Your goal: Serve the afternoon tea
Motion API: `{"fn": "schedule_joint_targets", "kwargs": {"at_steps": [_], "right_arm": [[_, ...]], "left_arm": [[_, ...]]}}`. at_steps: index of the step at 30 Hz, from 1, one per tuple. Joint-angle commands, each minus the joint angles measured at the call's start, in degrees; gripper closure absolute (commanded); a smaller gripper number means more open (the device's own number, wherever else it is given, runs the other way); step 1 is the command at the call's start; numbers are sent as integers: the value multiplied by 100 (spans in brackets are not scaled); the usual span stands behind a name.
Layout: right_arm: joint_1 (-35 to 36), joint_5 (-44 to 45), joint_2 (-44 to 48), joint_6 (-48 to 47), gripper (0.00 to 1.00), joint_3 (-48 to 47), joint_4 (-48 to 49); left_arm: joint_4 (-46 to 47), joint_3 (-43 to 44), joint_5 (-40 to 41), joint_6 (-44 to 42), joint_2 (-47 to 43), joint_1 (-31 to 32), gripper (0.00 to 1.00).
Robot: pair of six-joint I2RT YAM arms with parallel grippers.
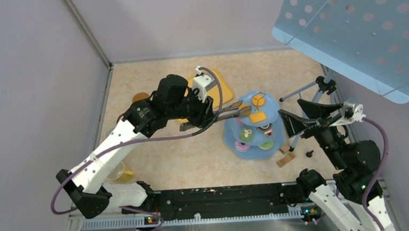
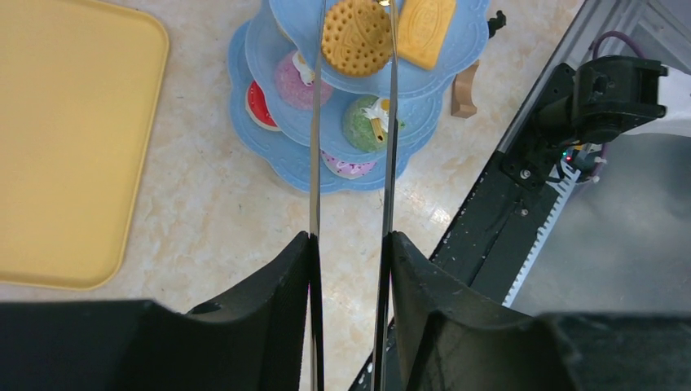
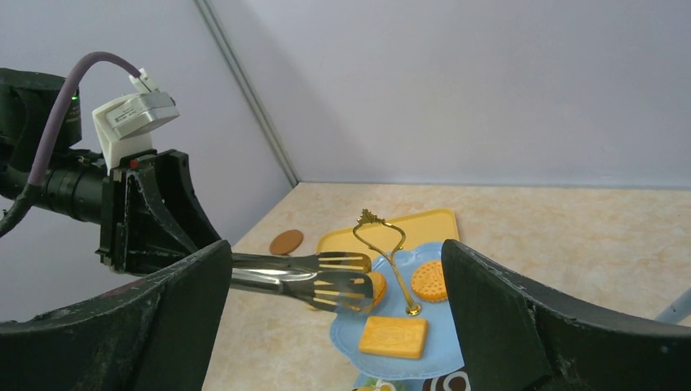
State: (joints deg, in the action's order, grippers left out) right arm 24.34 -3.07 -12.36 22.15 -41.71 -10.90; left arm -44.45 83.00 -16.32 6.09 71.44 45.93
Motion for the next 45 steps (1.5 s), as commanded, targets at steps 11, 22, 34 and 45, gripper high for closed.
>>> {"fn": "schedule_joint_targets", "kwargs": {"at_steps": [11,22,34,45], "right_arm": [[-38,-14,93,31,3,-162,-6],[-43,8,80,-1,3,-43,30],[-37,-125,68,-58,3,-155,39],[-38,-68,456,63,3,46,-116]], "left_arm": [[597,155,293,-28,44,33,51],[-373,393,2989,-476,-664,-43,53],[4106,-2351,2160,-2014,139,-1441,53],[5344,-1699,989,-1978,2674,-1744,55]]}}
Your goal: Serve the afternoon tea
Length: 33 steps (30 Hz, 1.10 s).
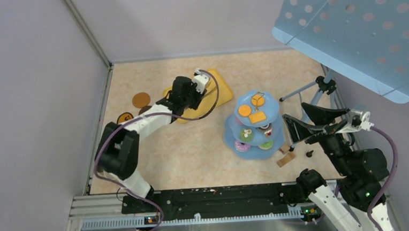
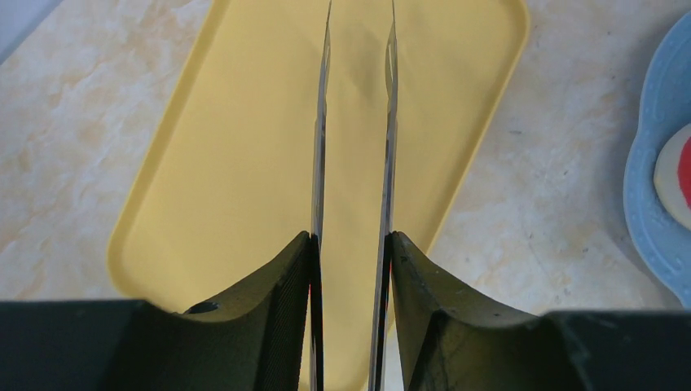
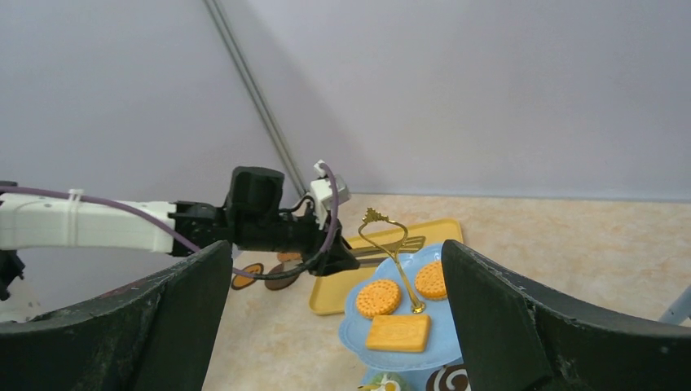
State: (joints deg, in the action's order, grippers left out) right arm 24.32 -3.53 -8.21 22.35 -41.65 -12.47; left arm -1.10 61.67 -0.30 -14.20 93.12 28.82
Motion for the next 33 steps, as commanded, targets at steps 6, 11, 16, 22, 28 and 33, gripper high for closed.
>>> {"fn": "schedule_joint_targets", "kwargs": {"at_steps": [6,11,16,22,28,33], "right_arm": [[-41,-109,27,8,3,-190,-85],[-34,58,151,-51,3,-315,-286],[-34,-15,155,0,2,-142,-188],[-41,-141,99,69,2,-62,-22],[-38,-136,178,155,2,48,11],[-41,-206,187,192,2,48,-19]], "left_arm": [[1164,1069,-1137,273,1509,-406,52],[664,1161,-1282,367,1886,-533,46],[645,765,-1283,625,1782,-603,46],[-201,1087,-1052,910,1739,-661,49],[-496,1250,-1032,1113,1750,-785,45],[-925,1449,-683,1346,1775,-855,22]]}}
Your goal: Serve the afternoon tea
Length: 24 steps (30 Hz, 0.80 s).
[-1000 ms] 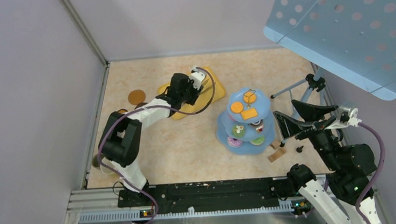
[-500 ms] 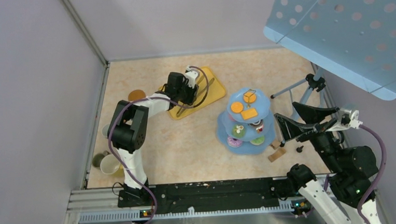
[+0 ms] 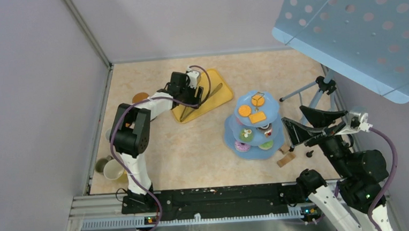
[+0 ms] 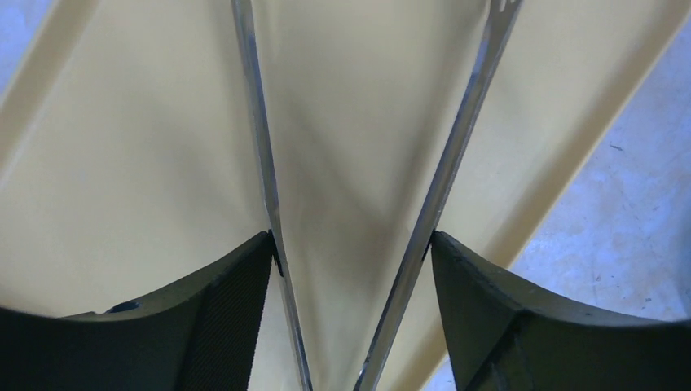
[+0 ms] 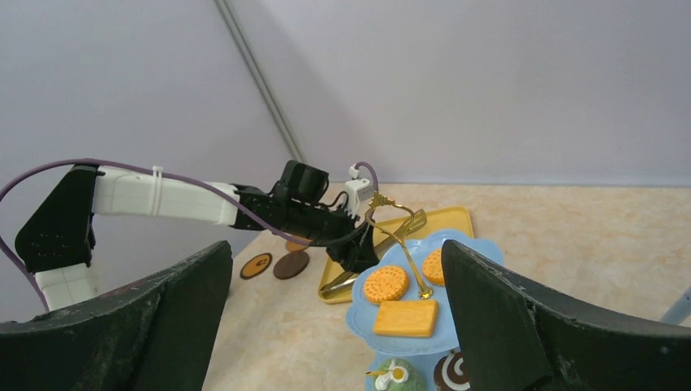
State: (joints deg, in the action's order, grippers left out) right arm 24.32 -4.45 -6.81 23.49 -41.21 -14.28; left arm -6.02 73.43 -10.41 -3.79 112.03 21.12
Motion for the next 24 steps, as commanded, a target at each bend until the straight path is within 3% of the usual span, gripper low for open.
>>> {"fn": "schedule_joint_targets", "kwargs": {"at_steps": [1,2,4,10,15,19,24], "right_arm": [[-35,-107,56,64,2,-5,141],[-33,-97,68,56,2,-9,115],[-40,-74,83,27,2,-27,58],[-41,-78,83,27,2,54,118],[-39,-168,29,46,2,84,216],[-40,-164,25,44,2,43,157],[-36,-115,47,60,2,30,102]], "left_arm": [[-496,279,431,347,-193,-134,20],[-563,282,493,495,-309,-200,19],[-702,240,739,770,-613,-357,3],[-1378,-159,2042,2494,-1238,-1081,1],[-1784,40,1424,3237,-742,-1777,1],[-1508,-30,1365,3337,-488,-1855,1],[-1939,-35,1365,3578,-272,-1858,1]]}}
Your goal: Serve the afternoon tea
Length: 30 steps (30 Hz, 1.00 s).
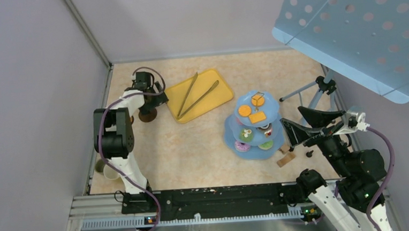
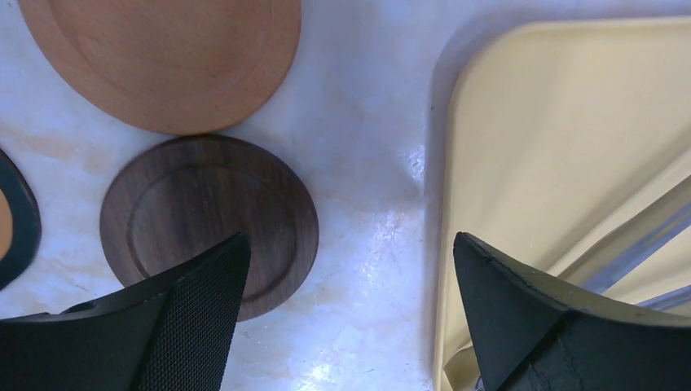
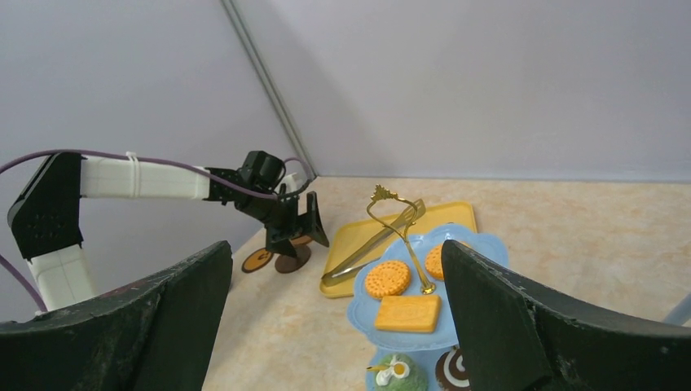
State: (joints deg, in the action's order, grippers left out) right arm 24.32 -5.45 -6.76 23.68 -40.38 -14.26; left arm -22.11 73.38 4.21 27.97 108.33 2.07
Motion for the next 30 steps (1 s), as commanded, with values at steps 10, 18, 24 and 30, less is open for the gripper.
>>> {"fn": "schedule_joint_targets", "kwargs": {"at_steps": [10,18,24,30], "right_arm": [[-34,-131,-79,106,2,6,296],[-40,-104,-125,83,2,24,311],[-41,-101,-236,47,2,32,340],[-40,-94,-317,43,2,4,403]], "left_arm": [[-259,-1512,-668,626,-779,158,1],[-560,-2850,-752,925,-2056,878,1],[-416,-3637,-949,1867,-3136,2258,1],[56,-3787,-1101,2839,-3273,3516,4]]}}
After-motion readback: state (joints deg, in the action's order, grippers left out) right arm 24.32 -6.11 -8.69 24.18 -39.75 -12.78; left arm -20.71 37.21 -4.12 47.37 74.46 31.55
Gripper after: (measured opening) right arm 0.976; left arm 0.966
